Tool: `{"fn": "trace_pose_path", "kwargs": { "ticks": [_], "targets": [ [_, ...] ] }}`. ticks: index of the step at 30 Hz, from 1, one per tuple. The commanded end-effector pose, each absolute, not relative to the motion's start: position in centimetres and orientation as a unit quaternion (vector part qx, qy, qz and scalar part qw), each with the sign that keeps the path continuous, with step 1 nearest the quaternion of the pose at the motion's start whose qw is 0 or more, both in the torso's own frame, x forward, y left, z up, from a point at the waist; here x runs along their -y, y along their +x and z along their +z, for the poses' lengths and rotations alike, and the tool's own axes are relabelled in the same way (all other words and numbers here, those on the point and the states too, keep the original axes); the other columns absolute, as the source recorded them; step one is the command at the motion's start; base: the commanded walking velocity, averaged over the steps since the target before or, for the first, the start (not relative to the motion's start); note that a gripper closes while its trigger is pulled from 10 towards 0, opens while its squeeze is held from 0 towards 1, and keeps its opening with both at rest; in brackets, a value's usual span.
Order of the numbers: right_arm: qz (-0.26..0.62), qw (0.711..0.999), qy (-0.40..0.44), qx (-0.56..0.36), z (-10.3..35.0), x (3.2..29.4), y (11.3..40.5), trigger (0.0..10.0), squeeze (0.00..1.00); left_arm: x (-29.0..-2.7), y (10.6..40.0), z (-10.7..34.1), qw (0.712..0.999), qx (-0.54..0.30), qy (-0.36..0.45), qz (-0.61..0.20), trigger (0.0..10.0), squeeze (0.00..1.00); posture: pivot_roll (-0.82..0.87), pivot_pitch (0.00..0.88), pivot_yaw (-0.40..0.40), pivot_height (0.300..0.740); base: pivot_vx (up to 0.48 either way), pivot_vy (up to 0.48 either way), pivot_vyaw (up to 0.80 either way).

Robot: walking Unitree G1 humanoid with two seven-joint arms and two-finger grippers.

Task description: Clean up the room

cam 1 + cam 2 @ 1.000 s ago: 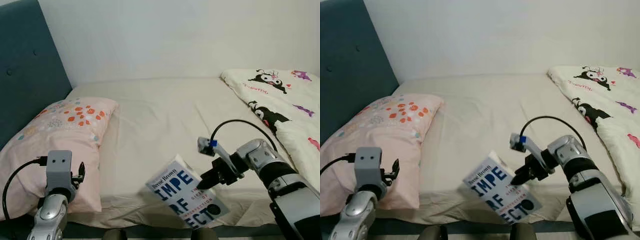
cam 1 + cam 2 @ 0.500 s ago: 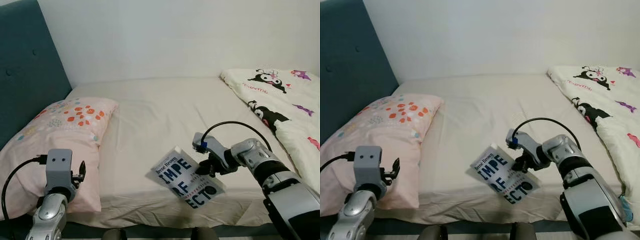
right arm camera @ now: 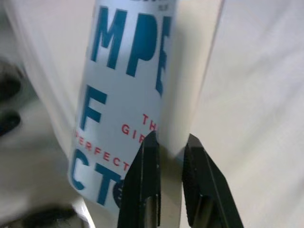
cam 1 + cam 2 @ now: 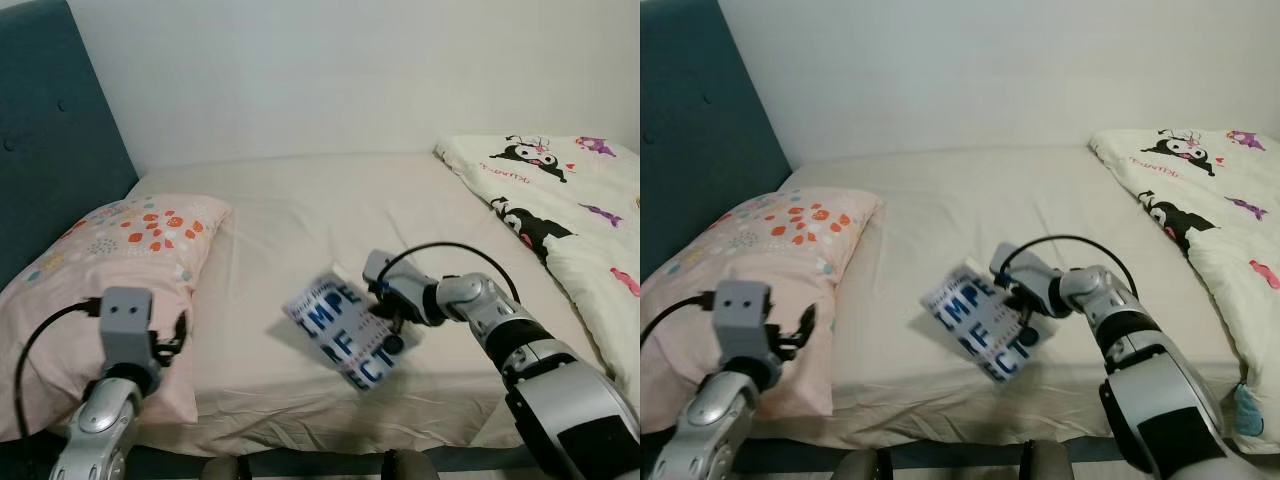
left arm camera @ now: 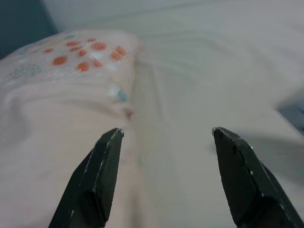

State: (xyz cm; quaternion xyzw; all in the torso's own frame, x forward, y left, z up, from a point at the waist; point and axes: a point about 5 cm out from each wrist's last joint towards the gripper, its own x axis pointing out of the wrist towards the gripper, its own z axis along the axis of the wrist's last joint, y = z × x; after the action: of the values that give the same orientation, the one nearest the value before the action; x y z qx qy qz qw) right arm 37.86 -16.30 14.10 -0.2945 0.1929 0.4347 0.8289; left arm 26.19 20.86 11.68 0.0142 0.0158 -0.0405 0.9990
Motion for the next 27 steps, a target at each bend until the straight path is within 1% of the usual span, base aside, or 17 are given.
{"fn": "trace_pose_path", "kwargs": {
  "ticks": [1,4,6,8,10,11,12,13,15,16,17,20,22,23,24,26,27],
  "targets": [
    [0.462,0.833,-0.268,-0.144,15.8,14.9,38.3,10.0,0.0,-19.9,26.0,11.6,0.997,-0.02,0.003,-0.081,10.0,0.0,0.11,0.074,-0.009,0.59,0.0,0.0,0.0],
    [0.514,0.804,-0.267,-0.133,15.9,14.0,37.8,10.0,0.0,-19.1,25.9,11.7,0.991,-0.017,0.003,-0.131,10.0,0.0,0.12,0.074,-0.01,0.59,0.0,0.0,0.0],
    [0.53,0.794,-0.269,-0.13,16.0,13.8,37.7,10.0,0.0,-18.9,26.0,11.9,0.989,-0.015,0.01,-0.149,10.0,0.0,0.12,0.074,-0.015,0.59,0.0,0.0,0.0],
    [0.53,0.794,-0.269,-0.13,16.0,13.8,37.7,10.0,0.0,-18.9,26.0,11.9,0.989,-0.015,0.01,-0.149,10.0,0.0,0.12,0.074,-0.015,0.59,0.0,0.0,0.0],
    [0.555,0.773,-0.283,-0.118,16.6,13.6,37.6,10.0,0.0,-18.9,26.3,12.3,0.981,-0.011,0.035,-0.193,10.0,0.0,0.11,0.074,-0.02,0.59,0.0,0.0,0.0],
    [0.555,0.773,-0.283,-0.118,16.6,13.6,37.6,10.0,0.0,-18.9,26.3,12.3,0.981,-0.011,0.035,-0.193,10.0,0.0,0.11,0.074,-0.02,0.59,0.0,0.0,0.0],
    [0.567,0.761,-0.293,-0.112,16.9,13.6,37.5,10.0,0.0,-19.2,26.7,12.8,0.976,-0.003,0.056,-0.21,10.0,0.06,0.11,0.072,-0.02,0.59,0.0,0.0,0.0],
    [0.575,0.753,-0.3,-0.108,17.1,13.7,37.4,10.0,0.0,-19.4,26.9,13.3,0.972,0.004,0.068,-0.224,10.0,0.16,0.11,0.071,-0.02,0.59,0.0,0.0,0.0],
    [0.575,0.753,-0.3,-0.108,17.1,13.7,37.4,10.0,0.0,-19.4,26.9,13.3,0.972,0.004,0.068,-0.224,10.0,0.16,0.11,0.071,-0.02,0.59,0.0,0.0,0.0],
    [0.582,0.742,-0.315,-0.106,17.1,13.9,37.3,10.0,0.0,-19.9,27.4,14.1,0.968,0.022,0.096,-0.233,10.0,1.0,0.1,0.071,-0.017,0.59,0.0,0.0,0.0],
    [0.589,0.729,-0.332,-0.104,17.1,14.2,37.1,10.0,0.0,-20.4,27.9,15.2,0.958,0.047,0.148,-0.24,10.0,1.0,0.1,0.07,-0.016,0.59,0.0,0.0,0.0],
    [0.589,0.729,-0.332,-0.104,17.1,14.2,37.1,10.0,0.0,-20.4,27.9,15.2,0.958,0.047,0.148,-0.24,10.0,1.0,0.1,0.07,-0.016,0.59,0.0,0.0,0.0],
    [0.596,0.709,-0.362,-0.101,16.8,15.0,36.7,10.0,0.0,-20.7,28.5,17.4,0.925,0.094,0.24,-0.28,10.0,1.0,0.09,0.072,-0.011,0.59,0.0,0.0,0.0],
    [0.596,0.709,-0.362,-0.101,16.8,15.0,36.7,10.0,0.0,-20.7,28.5,17.4,0.925,0.094,0.24,-0.28,10.0,1.0,0.09,0.072,-0.011,0.59,0.0,0.0,0.0],
    [0.598,0.704,-0.37,-0.099,16.7,15.2,36.5,10.0,0.0,-20.3,28.3,18.0,0.904,0.103,0.267,-0.319,10.0,1.0,0.09,0.074,-0.012,0.59,0.0,0.0,0.0],
    [0.598,0.704,-0.37,-0.099,16.7,15.2,36.5,10.0,0.0,-20.3,28.3,18.0,0.904,0.103,0.267,-0.319,10.0,1.0,0.09,0.074,-0.012,0.59,0.0,0.0,0.0],
    [0.599,0.702,-0.373,-0.098,16.6,15.4,36.5,10.0,0.0,-19.9,28.2,18.2,0.89,0.105,0.279,-0.345,10.0,1.0,0.09,0.074,-0.012,0.59,0.0,0.0,0.0]
  ]
}}
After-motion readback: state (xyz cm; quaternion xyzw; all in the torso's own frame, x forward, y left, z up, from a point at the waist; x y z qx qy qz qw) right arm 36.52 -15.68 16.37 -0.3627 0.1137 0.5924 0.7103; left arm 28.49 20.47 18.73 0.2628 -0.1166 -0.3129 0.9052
